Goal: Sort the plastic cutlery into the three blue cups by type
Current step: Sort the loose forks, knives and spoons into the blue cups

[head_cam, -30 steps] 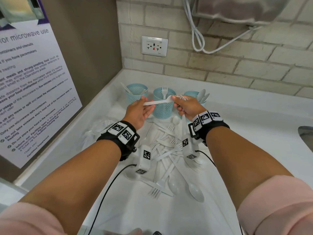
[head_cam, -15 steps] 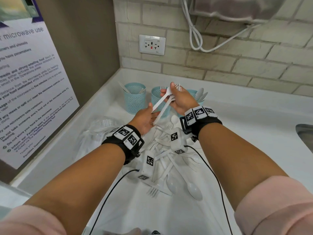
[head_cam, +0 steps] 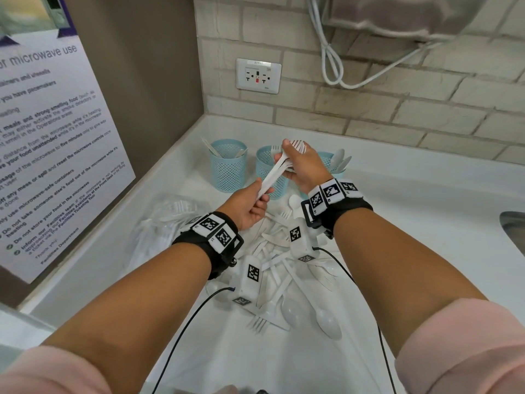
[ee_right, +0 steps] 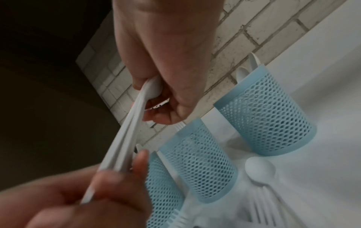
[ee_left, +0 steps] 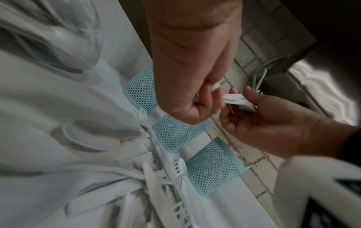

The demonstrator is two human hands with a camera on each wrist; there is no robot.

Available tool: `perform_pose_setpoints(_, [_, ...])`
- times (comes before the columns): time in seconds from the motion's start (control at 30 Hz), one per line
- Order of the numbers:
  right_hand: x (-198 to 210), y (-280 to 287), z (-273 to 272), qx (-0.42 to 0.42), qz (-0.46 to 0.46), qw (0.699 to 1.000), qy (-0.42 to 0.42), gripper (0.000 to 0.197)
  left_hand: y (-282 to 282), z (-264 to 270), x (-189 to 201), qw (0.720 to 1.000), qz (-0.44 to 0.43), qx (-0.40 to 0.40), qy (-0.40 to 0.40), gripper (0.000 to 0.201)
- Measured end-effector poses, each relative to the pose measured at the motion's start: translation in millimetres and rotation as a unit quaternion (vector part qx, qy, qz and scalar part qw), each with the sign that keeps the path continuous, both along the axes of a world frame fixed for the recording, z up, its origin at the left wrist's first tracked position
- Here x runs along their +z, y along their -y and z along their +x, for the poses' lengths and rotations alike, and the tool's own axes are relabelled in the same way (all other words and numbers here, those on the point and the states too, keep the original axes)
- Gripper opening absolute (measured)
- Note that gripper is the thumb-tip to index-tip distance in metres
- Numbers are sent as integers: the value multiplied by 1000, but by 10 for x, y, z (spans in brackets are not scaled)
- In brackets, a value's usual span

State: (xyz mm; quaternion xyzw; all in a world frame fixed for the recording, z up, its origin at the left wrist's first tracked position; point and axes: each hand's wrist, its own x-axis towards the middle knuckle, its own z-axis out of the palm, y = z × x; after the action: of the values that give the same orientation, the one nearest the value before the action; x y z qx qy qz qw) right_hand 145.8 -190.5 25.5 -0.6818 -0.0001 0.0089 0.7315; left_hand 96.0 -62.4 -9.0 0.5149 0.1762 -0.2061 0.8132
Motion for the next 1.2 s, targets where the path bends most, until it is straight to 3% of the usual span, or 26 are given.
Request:
perform_pose_setpoints(0.13, [-65, 159, -28, 19, -119, 989, -86, 22, -42, 18, -52, 998, 55, 5, 12, 40])
perform_pose_setpoints(0.23, [-120, 227, -79, 38, -98, 987, -123, 20, -36, 19, -88, 993, 114, -3, 23, 45])
perform_pose_setpoints(0.33, [-142, 244, -74, 1, -64, 995, -74, 4, -13, 20, -129, 983, 181, -1, 36, 47])
perform_pose_setpoints(0.43, [-154, 228, -73, -22, -91, 995, -16, 15, 13, 24, -130, 979, 199, 8, 51, 47])
perform_pose_setpoints(0.73, [-104, 211, -49, -7, -109, 994, 26, 15, -8, 31, -95, 978, 195, 10, 72, 43])
perform_pose_setpoints(0.93, [247, 286, 172, -186, -66, 977, 85, 12, -121, 77, -97, 969, 237, 32, 64, 37])
perform_pose_setpoints(1.03, [283, 265, 248, -261, -107, 953, 110, 21, -151, 96, -123, 944, 320, 5, 78, 34])
perform_pose_setpoints(1.2, [165, 234, 283, -226, -211, 937, 165, 8, -206, 120, -219, 883, 447, -62, 128, 28])
